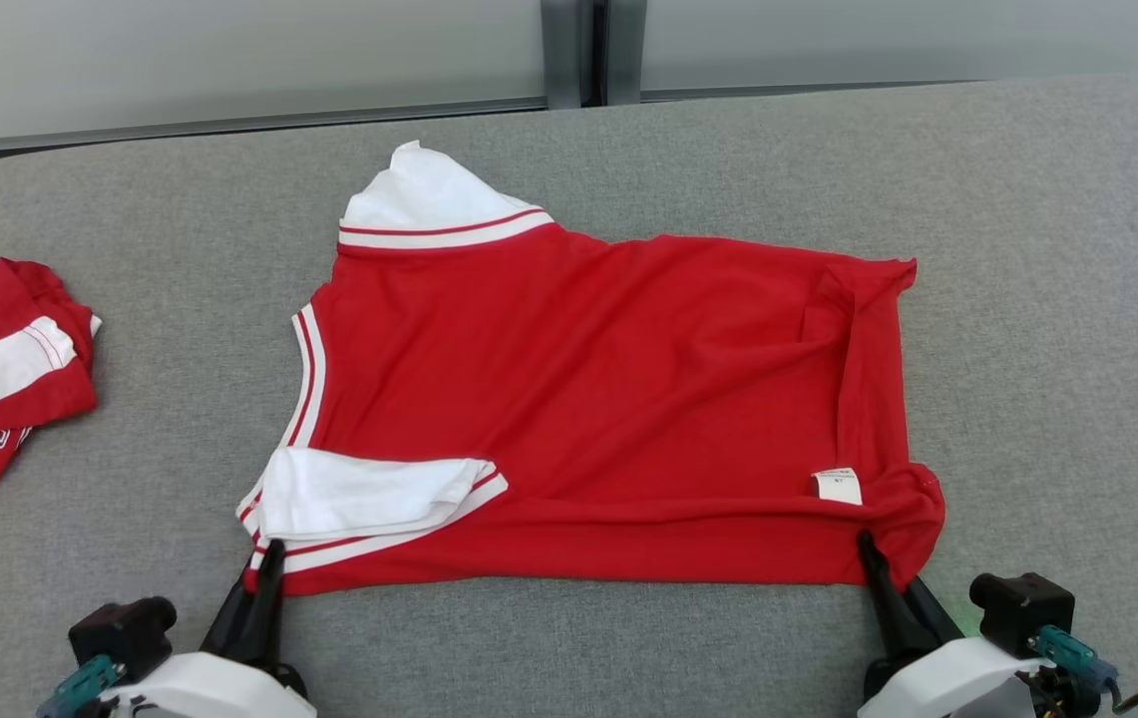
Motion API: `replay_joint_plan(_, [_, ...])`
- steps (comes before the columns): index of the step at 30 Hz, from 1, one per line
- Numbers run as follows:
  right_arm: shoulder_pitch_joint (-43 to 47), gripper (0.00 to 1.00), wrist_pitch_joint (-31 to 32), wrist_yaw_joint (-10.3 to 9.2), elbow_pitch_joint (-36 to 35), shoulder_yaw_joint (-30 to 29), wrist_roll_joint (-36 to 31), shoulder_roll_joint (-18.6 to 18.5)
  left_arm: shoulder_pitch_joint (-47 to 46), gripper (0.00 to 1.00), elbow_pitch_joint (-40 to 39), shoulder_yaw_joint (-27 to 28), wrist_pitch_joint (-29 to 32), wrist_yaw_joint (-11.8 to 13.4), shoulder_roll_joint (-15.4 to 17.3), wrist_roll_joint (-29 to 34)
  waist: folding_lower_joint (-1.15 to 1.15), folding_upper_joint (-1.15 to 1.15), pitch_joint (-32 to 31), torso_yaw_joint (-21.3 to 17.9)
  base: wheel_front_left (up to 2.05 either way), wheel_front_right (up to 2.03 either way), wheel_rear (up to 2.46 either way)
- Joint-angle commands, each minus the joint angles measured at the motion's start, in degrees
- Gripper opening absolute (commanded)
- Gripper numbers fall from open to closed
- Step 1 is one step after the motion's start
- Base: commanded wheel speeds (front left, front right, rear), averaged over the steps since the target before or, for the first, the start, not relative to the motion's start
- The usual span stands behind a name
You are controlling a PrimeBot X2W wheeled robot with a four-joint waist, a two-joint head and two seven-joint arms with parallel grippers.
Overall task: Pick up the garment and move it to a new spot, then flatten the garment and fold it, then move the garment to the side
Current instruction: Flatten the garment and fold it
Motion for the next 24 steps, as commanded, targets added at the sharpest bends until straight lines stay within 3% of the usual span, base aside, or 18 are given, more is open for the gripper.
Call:
replay_joint_plan(1, [0.53,0.0,-0.03,-0.04,0.93,0.75,0.82,-0.84,0.96,0.0,-0.31,0.53,-0.83,-0.03,0.73,-0.46,0.0,0.0,-0.5,0.31,0.0,0.0,0.0])
replay_joint_plan(12, [6.09,0.0,2.15,-0.07,-2.97,3.25,5.03,-4.52,8.95,0.0,-5.56,2.07,0.23,2.01,1.09,-2.78,0.0,0.0,-5.07,2.88,0.0,0.0,0.0])
replay_joint_plan(20, [12.55,0.0,6.53,-0.08,-7.5,1.79,6.71,-5.93,14.35,0.0,-8.86,1.23,3.21,3.21,0.39,-3.98,0.0,0.0,-8.36,3.39,0.0,0.0,0.0])
replay_joint_plan(21, [12.98,0.0,6.91,-0.08,-8.15,1.45,6.77,-5.87,14.35,0.42,-9.1,1.14,3.48,3.45,0.34,-3.92,0.0,0.0,-8.57,3.38,0.0,0.0,0.0])
replay_joint_plan(22, [13.05,0.28,7.09,-0.08,-8.75,1.16,6.57,-5.87,14.29,1.0,-9.27,0.85,3.93,3.69,0.27,-3.74,0.0,0.0,-8.71,3.33,0.0,0.0,0.0])
replay_joint_plan(23, [13.17,0.75,7.32,-0.08,-9.18,0.89,6.23,-5.83,14.02,1.0,-9.66,0.73,3.65,4.04,0.12,-3.41,0.0,0.0,-8.99,3.26,0.0,0.0,0.0])
replay_joint_plan(24, [13.09,1.0,7.44,-0.07,-9.83,0.52,5.72,-5.77,13.68,1.0,-10.09,0.52,3.36,4.42,0.14,-2.8,0.0,0.0,-9.21,3.17,0.0,0.0,0.0])
